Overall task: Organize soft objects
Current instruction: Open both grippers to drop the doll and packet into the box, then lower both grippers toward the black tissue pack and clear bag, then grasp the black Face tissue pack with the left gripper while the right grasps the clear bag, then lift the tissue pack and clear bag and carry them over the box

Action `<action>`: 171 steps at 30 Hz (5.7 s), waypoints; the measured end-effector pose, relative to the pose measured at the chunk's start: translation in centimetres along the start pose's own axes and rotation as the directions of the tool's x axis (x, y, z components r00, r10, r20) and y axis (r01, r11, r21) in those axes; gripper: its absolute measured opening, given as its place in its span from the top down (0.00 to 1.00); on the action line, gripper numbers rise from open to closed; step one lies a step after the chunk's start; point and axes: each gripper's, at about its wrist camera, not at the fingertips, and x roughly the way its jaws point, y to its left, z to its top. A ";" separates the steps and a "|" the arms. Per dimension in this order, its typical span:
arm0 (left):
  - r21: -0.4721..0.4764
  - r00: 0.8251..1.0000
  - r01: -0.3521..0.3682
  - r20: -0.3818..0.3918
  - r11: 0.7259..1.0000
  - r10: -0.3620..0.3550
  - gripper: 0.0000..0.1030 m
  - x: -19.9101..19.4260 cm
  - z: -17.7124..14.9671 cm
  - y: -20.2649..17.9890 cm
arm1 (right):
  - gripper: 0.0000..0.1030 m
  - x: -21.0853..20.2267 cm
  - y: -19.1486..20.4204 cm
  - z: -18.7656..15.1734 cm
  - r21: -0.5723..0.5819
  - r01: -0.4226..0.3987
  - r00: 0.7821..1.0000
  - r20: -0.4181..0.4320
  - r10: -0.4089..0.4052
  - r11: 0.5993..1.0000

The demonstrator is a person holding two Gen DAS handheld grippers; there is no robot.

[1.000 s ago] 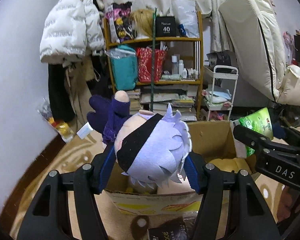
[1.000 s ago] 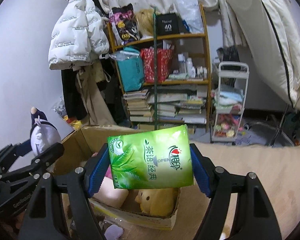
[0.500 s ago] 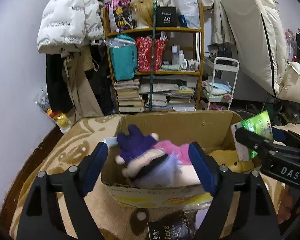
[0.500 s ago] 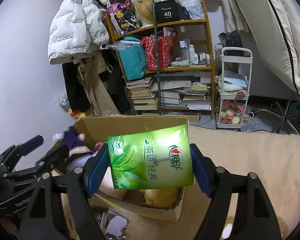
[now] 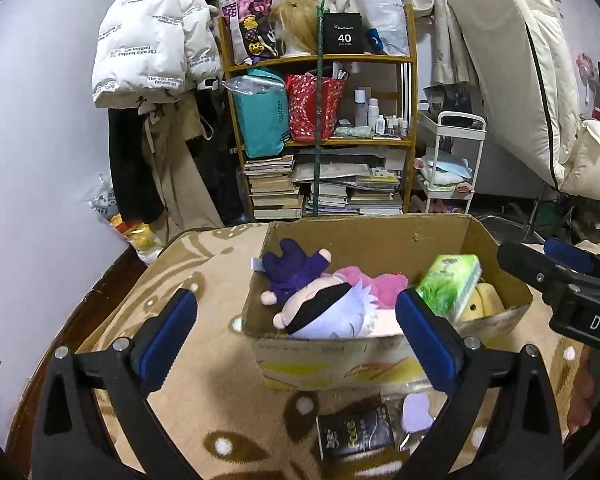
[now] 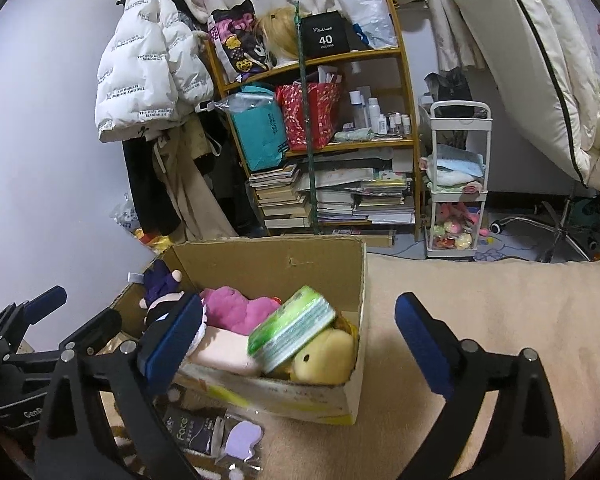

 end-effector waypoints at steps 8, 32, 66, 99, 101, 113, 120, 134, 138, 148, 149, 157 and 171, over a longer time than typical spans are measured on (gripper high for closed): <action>-0.047 0.999 -0.013 -0.046 0.999 0.011 0.04 -2.6 -1.0 1.2 | 0.00 -2.6 0.4 -1.0 0.014 -0.002 1.000 0.000 0.002 1.000; -0.081 0.978 -0.035 -0.206 0.996 0.018 0.04 -4.4 -3.9 3.1 | 0.00 -4.7 2.0 -5.9 -0.035 0.033 0.992 -0.120 -0.037 0.999; -0.040 0.881 0.052 -0.470 0.998 -0.064 0.04 6.0 -5.9 -0.8 | 0.00 3.3 3.3 -9.3 -0.102 0.052 0.944 -0.320 -0.083 0.993; -0.040 0.759 0.077 -0.645 0.996 -0.084 0.04 11.9 -8.5 -2.5 | 0.00 8.2 6.0 -12.3 -0.184 0.011 0.892 -0.442 -0.093 0.983; -0.024 0.759 0.069 -0.647 0.997 -0.068 0.06 12.0 -8.5 -2.7 | 0.00 8.3 6.6 -12.5 -0.213 0.014 0.894 -0.435 -0.107 0.977; -0.064 0.760 0.036 -0.646 0.997 -0.069 0.39 11.0 -8.5 0.0 | 0.15 8.9 9.0 -13.7 -0.268 -0.006 0.899 -0.423 -0.112 0.963; -0.091 0.773 0.040 -0.629 0.995 -0.089 0.39 10.5 -8.0 1.7 | 0.24 7.7 7.1 -13.6 -0.254 -0.008 0.904 -0.416 -0.102 0.967; -0.104 0.792 -0.046 -0.610 0.994 -0.027 0.39 9.0 -8.1 5.5 | 0.34 6.9 4.2 -12.1 -0.186 -0.005 0.908 -0.412 -0.073 0.983; -0.096 0.803 -0.038 -0.595 0.995 -0.026 0.39 8.4 -7.7 5.3 | 0.44 6.7 4.3 -12.3 -0.206 0.005 0.904 -0.417 -0.093 0.979; -0.070 0.834 -0.017 -0.551 0.997 -0.024 0.39 6.4 -8.2 2.4 | 0.55 5.0 3.9 -12.1 -0.192 0.015 0.905 -0.415 -0.095 0.981; -0.064 0.837 -0.018 -0.546 0.998 -0.020 0.39 6.3 -8.2 2.2 | 0.56 4.5 3.5 -12.0 -0.188 0.014 0.905 -0.416 -0.093 0.982; -0.033 0.869 -0.013 -0.496 0.999 -0.005 0.39 4.5 -7.9 1.7 | 0.56 2.4 3.5 -11.2 -0.184 0.023 0.917 -0.387 -0.094 0.983; -0.028 0.973 -0.020 -0.230 0.999 0.013 0.39 -3.0 -5.1 0.9 | 0.56 -3.4 4.9 -7.0 -0.184 0.073 0.981 -0.162 -0.104 0.980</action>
